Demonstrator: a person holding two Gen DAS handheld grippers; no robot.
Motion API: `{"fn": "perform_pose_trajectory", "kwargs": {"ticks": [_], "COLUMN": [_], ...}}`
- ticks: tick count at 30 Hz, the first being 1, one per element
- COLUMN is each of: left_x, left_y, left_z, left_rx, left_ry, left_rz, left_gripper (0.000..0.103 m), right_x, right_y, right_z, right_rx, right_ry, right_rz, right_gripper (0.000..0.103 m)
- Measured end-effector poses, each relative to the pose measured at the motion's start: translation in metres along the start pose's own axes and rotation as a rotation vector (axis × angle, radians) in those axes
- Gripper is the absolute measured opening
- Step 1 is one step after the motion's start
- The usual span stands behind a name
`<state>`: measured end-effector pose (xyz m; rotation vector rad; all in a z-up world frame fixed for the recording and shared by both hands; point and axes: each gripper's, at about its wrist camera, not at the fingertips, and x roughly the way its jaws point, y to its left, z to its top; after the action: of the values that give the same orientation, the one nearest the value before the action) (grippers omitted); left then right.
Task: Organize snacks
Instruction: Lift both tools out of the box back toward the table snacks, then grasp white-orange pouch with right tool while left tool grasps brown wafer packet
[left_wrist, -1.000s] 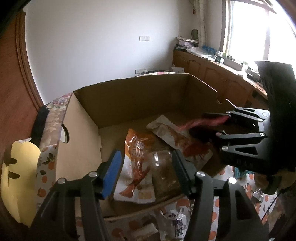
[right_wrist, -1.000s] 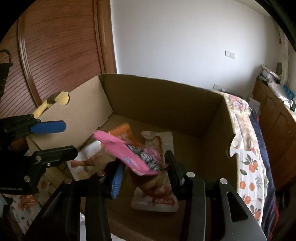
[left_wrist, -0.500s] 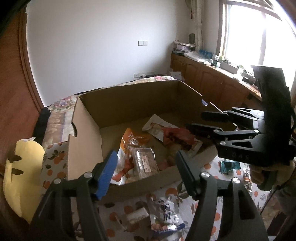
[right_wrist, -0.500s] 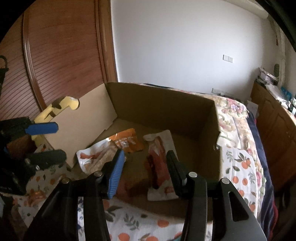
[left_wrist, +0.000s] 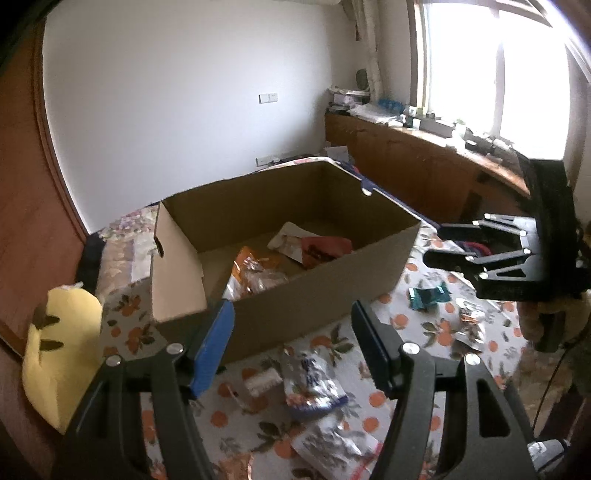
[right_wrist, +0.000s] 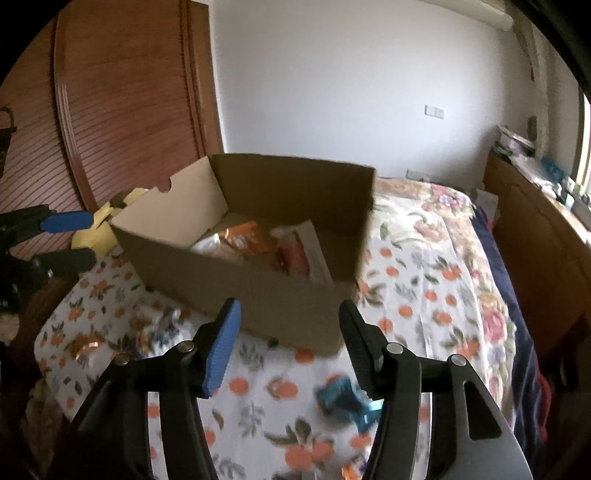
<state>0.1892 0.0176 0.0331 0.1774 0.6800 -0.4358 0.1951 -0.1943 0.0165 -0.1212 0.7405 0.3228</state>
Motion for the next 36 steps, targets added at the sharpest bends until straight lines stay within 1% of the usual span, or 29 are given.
{"fn": "perform_pose_trajectory", "kwargs": {"ticks": [1, 5, 7, 9, 11, 15, 17, 20, 27, 32, 36], "left_x": [-0.003, -0.009, -0.010, -0.011, -0.010, -0.007, -0.006, -0.005, 0.006, 0.015, 0.019], "left_y": [0.000, 0.001, 0.002, 0.003, 0.005, 0.006, 0.010, 0.016, 0.029, 0.036, 0.037], "left_z": [-0.005, -0.026, -0.036, -0.050, -0.066, -0.094, -0.106, -0.117, -0.143, -0.155, -0.157], "left_rx": [-0.008, -0.023, -0.042, -0.068, -0.091, -0.098, -0.117, -0.130, -0.173, -0.203, -0.210], "left_ry": [-0.002, 0.010, 0.022, 0.030, 0.046, 0.064, 0.075, 0.081, 0.124, 0.151, 0.169], "left_rz": [-0.012, -0.018, -0.023, -0.039, -0.038, 0.015, 0.024, 0.069, 0.126, 0.149, 0.165], "left_gripper": [0.067, 0.067, 0.066, 0.066, 0.066, 0.066, 0.066, 0.066, 0.066, 0.066, 0.066], "right_x": [-0.005, -0.019, -0.025, -0.030, -0.033, -0.038, -0.039, -0.040, -0.042, -0.042, -0.043], "right_y": [-0.002, -0.004, -0.004, -0.006, -0.007, -0.012, -0.014, -0.018, -0.025, -0.033, -0.037], "right_z": [-0.007, -0.036, -0.049, -0.065, -0.079, -0.101, -0.110, -0.122, -0.144, -0.158, -0.165], "right_rx": [0.007, 0.014, 0.015, 0.030, 0.048, 0.092, 0.101, 0.127, 0.177, 0.234, 0.277], "right_ry": [0.001, 0.009, 0.009, 0.009, 0.010, 0.006, 0.002, 0.000, 0.001, 0.003, -0.002], "right_rz": [-0.003, -0.028, -0.046, -0.048, -0.056, -0.050, -0.055, -0.051, -0.056, -0.058, -0.053], "right_gripper": [0.059, 0.063, 0.069, 0.072, 0.073, 0.076, 0.076, 0.077, 0.079, 0.079, 0.079]}}
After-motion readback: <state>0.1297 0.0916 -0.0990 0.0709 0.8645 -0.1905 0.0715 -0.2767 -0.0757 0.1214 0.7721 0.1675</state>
